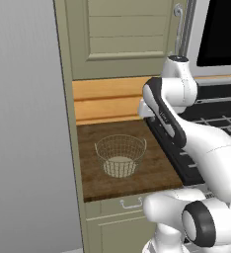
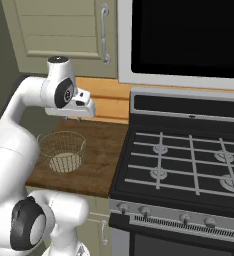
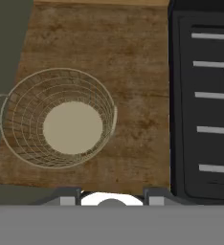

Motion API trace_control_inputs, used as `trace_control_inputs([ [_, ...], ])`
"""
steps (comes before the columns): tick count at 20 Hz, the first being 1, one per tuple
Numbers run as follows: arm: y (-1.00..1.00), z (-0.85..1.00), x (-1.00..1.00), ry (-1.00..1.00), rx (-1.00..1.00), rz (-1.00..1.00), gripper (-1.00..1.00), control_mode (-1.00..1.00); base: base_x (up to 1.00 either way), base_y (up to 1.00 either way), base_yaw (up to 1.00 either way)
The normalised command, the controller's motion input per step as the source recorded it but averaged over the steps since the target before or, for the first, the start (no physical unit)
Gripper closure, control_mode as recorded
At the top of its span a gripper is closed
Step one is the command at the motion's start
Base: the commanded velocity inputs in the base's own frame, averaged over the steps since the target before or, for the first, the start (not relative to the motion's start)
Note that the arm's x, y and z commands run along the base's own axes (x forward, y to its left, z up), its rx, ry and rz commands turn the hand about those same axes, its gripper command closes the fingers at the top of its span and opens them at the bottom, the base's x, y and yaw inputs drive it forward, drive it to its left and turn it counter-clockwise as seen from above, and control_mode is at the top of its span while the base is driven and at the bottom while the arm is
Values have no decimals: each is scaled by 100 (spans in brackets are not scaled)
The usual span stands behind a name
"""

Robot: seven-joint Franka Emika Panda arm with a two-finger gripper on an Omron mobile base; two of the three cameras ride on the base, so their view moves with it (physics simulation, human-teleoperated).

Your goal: Open the cabinet, pick up the bread from the cabinet and place it in the basket. Then move the basket to the dining counter.

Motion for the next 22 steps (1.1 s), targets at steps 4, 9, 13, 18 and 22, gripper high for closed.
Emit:
trace_control_inputs([
  [4, 0, 0, -49, -3, 0, 0, -100, -100, 0, 0, 0],
  [9, -1, 15, -90, -16, 0, 0, -100, -100, 0, 0, 0],
  [13, -15, 83, -39, -27, 0, 1, -100, -100, 0, 0, 0],
  [18, -33, 99, -3, -31, 0, 0, -100, -100, 0, 0, 0],
  [22, -29, 96, 13, -25, 13, 6, -100, -100, 0, 0, 0],
])
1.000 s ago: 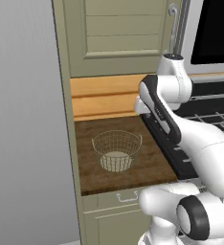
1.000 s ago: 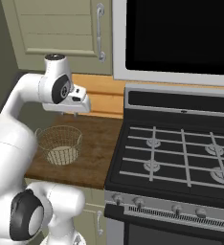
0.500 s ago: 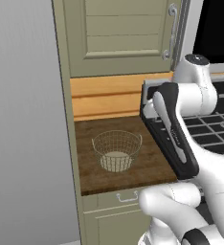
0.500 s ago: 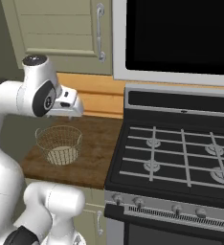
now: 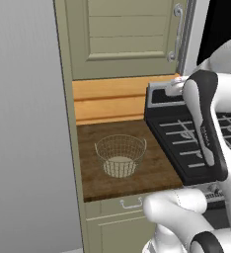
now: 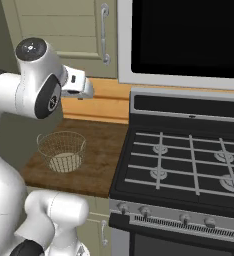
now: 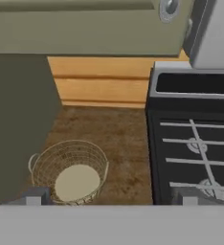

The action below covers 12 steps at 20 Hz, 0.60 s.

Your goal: Open the cabinet, pick up the bread from the cabinet and place it in the basket. Then move the basket to the dining counter.

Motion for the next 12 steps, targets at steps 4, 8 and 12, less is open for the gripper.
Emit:
trace_control_inputs([
  [4, -34, 80, 28, -16, 12, 1, -100, -100, 0, 0, 0],
  [8, -16, 86, 14, 4, 2, -7, -100, -100, 0, 0, 0],
  [12, -4, 54, 54, 0, 0, -7, -100, -100, 0, 0, 0],
])
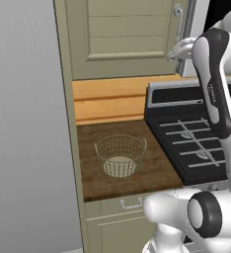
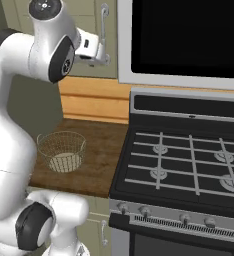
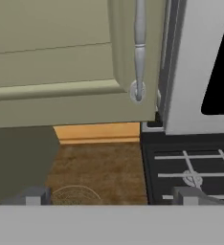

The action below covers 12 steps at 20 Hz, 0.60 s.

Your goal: Open the cabinet, pick up the bread from the cabinet and place it in the basket. Then move the basket to the dining counter.

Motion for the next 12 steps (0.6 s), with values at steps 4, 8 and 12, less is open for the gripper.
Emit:
trace_control_inputs([
  [4, -7, 37, 57, -12, 0, -8, -100, -100, 0, 0, 0],
  [8, 0, -6, 68, -17, -1, -3, -100, -100, 0, 0, 0],
  [12, -1, -9, 92, -1, -2, -2, -100, -100, 0, 0, 0],
])
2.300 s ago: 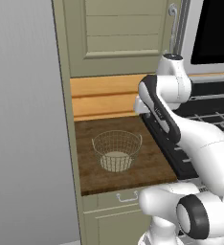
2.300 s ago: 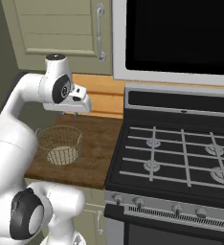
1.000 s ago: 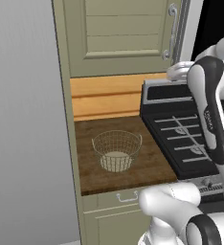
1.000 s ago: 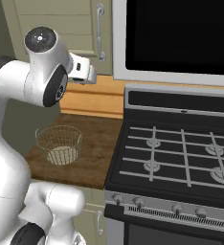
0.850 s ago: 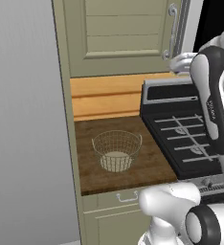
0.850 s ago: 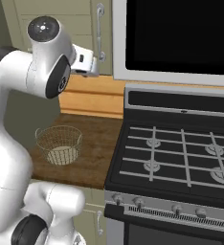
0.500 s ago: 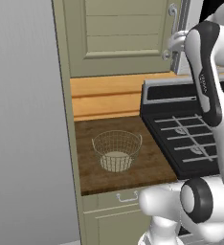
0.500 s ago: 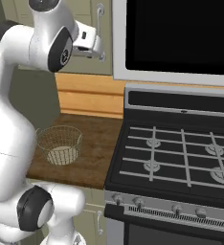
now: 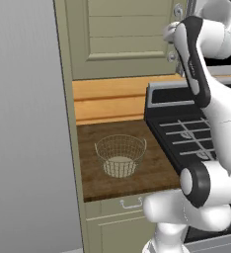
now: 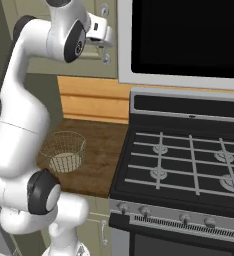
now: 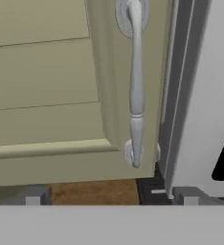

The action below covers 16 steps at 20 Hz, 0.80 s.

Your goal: Open the cabinet, pick up the bread from the cabinet and place it in the basket. Then move the basket to the dining counter.

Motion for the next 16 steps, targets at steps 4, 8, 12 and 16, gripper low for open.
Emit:
trace_control_inputs([
  [4, -22, -2, 94, 13, -1, -1, -100, -100, 0, 0, 0],
  [8, -29, 0, 70, 8, 0, 0, -100, -100, 0, 0, 0],
  [12, -23, 0, 45, 5, 0, 0, -100, -100, 0, 0, 0],
  [16, -20, 0, 28, -3, 0, 0, -100, -100, 0, 0, 0],
])
